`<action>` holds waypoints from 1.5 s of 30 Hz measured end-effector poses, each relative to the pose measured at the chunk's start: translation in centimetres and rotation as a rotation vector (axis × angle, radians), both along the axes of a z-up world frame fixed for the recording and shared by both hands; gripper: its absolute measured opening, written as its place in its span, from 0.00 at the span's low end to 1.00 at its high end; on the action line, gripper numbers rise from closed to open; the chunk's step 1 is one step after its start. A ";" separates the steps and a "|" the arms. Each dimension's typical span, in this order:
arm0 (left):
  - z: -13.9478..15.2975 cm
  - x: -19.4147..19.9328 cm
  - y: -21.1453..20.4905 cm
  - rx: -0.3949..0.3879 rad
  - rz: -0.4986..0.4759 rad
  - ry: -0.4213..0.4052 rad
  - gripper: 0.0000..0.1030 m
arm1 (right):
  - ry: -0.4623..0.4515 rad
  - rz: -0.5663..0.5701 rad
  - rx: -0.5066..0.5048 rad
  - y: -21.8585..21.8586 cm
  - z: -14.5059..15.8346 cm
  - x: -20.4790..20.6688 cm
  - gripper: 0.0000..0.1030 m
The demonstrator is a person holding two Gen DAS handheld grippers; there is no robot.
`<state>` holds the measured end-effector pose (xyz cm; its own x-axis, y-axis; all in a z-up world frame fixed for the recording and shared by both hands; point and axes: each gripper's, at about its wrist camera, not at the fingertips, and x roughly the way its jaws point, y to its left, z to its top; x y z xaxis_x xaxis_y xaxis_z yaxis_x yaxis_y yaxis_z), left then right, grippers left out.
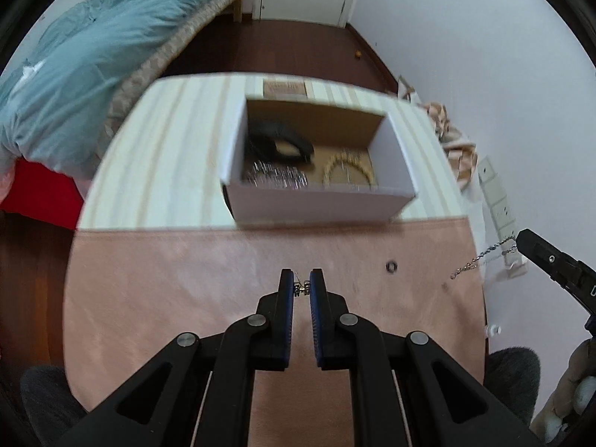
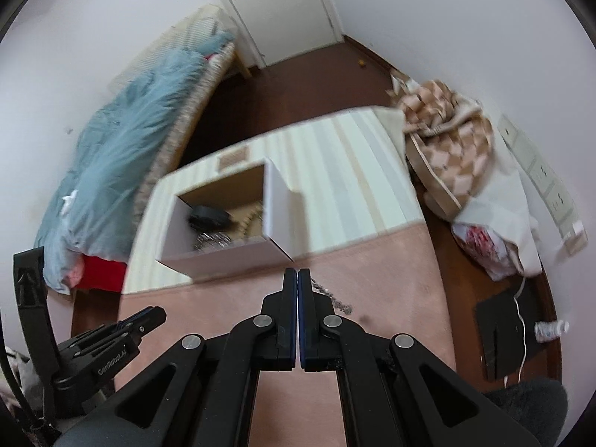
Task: Organize jewelry
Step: 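Lower the earring and rhinestone bracelet into the box and open both tools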
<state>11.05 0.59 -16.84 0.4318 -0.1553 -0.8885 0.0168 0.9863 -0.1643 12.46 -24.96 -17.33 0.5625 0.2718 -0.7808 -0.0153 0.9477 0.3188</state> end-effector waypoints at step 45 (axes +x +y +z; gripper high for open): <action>1.3 17.7 1.3 0.019 -0.002 0.057 0.68 | 0.232 0.195 -0.052 7.0 -3.2 17.6 0.51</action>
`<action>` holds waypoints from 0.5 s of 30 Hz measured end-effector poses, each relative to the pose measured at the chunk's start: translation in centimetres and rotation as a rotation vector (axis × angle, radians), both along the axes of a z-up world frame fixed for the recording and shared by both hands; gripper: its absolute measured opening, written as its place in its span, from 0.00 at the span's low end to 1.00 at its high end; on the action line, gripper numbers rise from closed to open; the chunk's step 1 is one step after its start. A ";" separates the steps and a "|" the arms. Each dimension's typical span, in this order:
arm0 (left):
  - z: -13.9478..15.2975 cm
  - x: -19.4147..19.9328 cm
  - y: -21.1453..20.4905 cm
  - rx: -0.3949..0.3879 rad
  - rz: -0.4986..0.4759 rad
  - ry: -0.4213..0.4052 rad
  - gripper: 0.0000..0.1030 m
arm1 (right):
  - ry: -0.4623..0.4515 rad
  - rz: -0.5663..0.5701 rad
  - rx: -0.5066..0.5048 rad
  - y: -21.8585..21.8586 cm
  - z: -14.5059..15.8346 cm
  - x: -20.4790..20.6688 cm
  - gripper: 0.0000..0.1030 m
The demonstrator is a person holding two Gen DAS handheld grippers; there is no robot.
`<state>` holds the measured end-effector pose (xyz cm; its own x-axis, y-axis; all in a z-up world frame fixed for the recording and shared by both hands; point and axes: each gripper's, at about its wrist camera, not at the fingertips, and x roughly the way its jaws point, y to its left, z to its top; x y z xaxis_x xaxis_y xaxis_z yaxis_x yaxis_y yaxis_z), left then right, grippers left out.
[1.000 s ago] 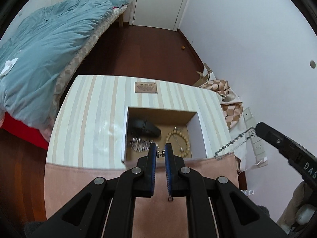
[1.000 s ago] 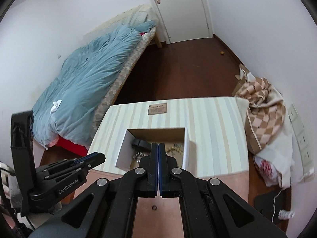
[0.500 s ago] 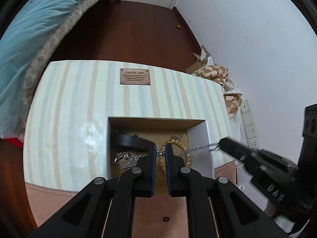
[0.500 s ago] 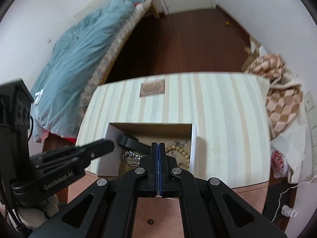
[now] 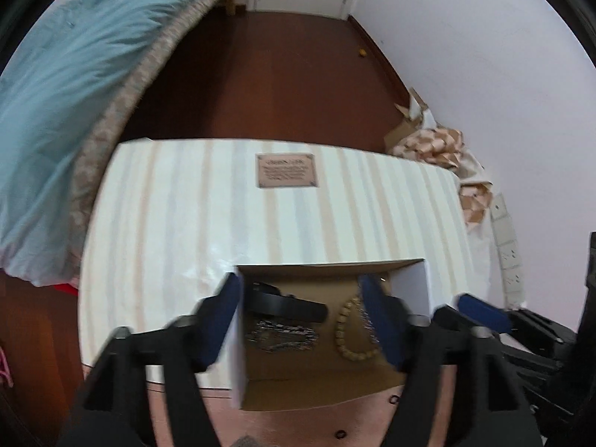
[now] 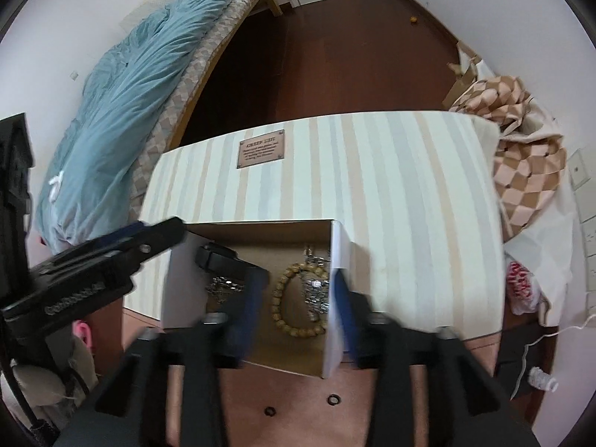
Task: Organize jewelry
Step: 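Lower the earring and rhinestone bracelet into the box and open both tools, then withdraw both open tools from the box back over the table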
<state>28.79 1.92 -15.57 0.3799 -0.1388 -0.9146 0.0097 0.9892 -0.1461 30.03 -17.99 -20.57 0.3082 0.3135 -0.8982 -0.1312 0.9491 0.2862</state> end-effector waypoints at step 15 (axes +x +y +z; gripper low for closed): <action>0.0 -6.8 1.9 0.231 0.078 -0.108 1.00 | -0.087 -0.008 -0.303 1.4 0.0 -5.3 1.00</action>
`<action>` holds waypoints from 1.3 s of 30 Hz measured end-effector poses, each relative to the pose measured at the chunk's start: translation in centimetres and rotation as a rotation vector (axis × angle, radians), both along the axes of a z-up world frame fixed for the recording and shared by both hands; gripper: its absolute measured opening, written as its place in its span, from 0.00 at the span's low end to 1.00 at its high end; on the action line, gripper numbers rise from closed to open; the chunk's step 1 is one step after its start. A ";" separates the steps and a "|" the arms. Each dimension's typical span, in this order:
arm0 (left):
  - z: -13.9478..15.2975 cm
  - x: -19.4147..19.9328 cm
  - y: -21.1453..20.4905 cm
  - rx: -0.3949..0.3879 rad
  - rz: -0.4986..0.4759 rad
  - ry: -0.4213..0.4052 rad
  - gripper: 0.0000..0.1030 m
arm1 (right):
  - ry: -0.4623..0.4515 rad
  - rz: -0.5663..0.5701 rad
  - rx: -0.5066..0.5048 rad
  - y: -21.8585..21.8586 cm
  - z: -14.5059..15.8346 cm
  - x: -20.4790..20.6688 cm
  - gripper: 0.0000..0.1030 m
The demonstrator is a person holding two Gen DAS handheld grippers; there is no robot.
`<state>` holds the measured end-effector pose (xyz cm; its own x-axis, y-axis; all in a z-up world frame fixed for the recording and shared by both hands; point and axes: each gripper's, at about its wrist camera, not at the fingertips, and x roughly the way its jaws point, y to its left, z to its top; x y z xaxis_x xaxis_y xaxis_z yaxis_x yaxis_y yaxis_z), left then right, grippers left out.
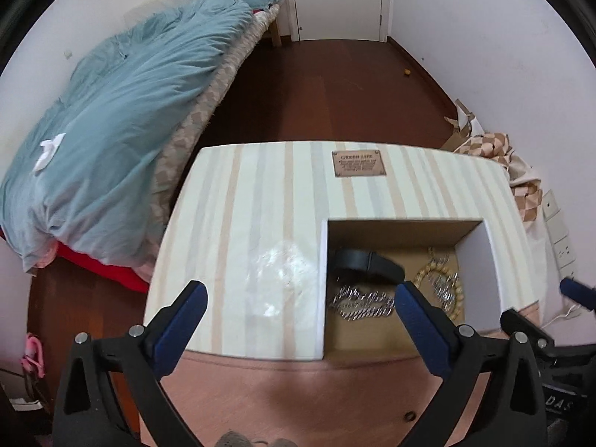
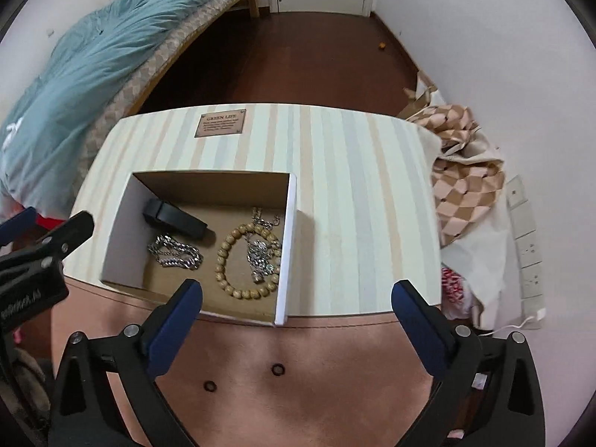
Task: Organize jewelry
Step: 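Withdraw both open tools from the box back over the table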
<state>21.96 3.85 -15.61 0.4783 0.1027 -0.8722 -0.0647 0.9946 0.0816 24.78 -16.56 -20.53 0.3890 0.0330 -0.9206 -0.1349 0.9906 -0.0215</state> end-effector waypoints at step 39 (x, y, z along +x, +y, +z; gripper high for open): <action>7.3 -13.6 0.3 0.030 0.059 -0.149 1.00 | -0.157 -0.052 0.080 -1.0 8.9 -12.7 1.00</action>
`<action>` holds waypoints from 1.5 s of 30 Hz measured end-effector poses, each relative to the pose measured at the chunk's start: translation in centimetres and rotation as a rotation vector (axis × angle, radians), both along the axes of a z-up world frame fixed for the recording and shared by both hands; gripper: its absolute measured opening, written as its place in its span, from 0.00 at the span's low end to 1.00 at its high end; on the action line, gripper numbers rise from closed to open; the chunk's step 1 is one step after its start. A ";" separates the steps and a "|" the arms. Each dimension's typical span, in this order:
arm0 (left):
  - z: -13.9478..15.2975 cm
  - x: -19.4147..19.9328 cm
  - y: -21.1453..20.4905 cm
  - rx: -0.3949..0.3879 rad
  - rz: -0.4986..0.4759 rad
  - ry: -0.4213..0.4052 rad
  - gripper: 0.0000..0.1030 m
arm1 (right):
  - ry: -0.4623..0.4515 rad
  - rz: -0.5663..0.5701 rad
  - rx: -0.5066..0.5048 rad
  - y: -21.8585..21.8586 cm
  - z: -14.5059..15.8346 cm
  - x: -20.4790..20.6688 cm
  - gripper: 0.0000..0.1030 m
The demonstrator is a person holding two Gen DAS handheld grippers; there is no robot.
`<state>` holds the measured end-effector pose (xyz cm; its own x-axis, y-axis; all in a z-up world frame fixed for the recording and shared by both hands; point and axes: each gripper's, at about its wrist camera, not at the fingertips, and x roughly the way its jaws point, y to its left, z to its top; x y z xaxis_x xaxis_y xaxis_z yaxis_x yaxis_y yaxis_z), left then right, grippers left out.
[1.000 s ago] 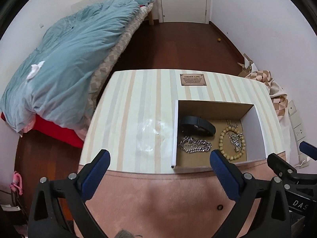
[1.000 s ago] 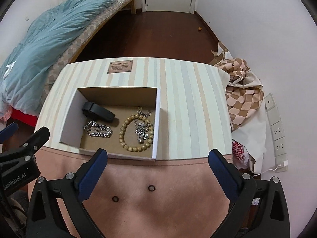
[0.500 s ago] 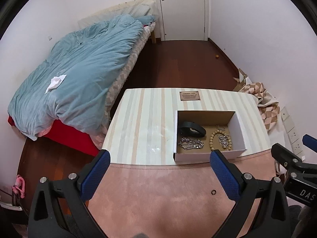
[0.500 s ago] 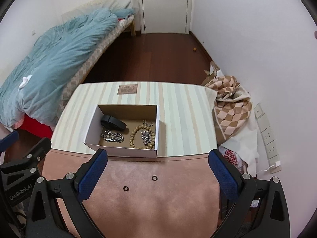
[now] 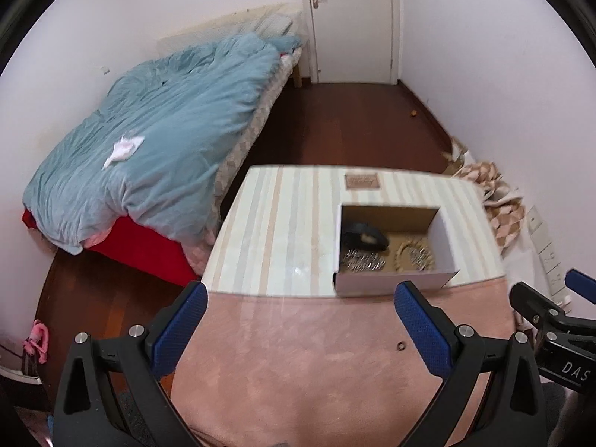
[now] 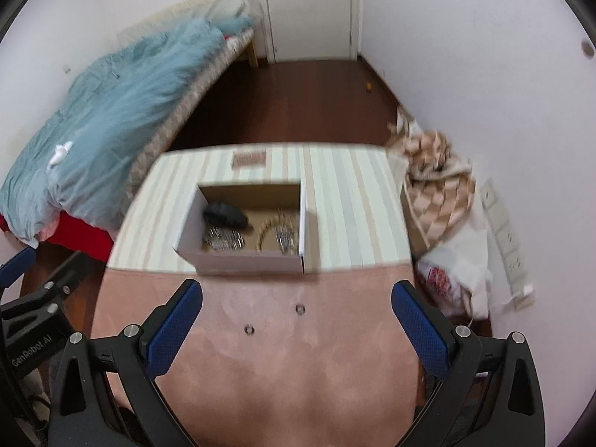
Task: Organize jewelry
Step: 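Withdraw both open tools from the box back over the table, then grasp a small black ring with the right tool while the left tool grasps the other black ring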
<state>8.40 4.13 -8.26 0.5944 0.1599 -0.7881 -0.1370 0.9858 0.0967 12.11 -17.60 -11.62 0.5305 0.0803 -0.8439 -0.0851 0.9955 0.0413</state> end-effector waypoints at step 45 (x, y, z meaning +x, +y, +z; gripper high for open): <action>-17.2 2.7 -9.1 -0.168 -0.191 0.347 0.88 | 0.051 -0.106 0.012 -7.2 -16.1 0.4 0.13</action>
<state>11.08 -4.94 -25.49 0.2959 -0.0751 -0.9523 0.0623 0.9963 -0.0593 12.49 -24.76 -27.69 0.4933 0.0363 -0.8691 0.0233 0.9982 0.0549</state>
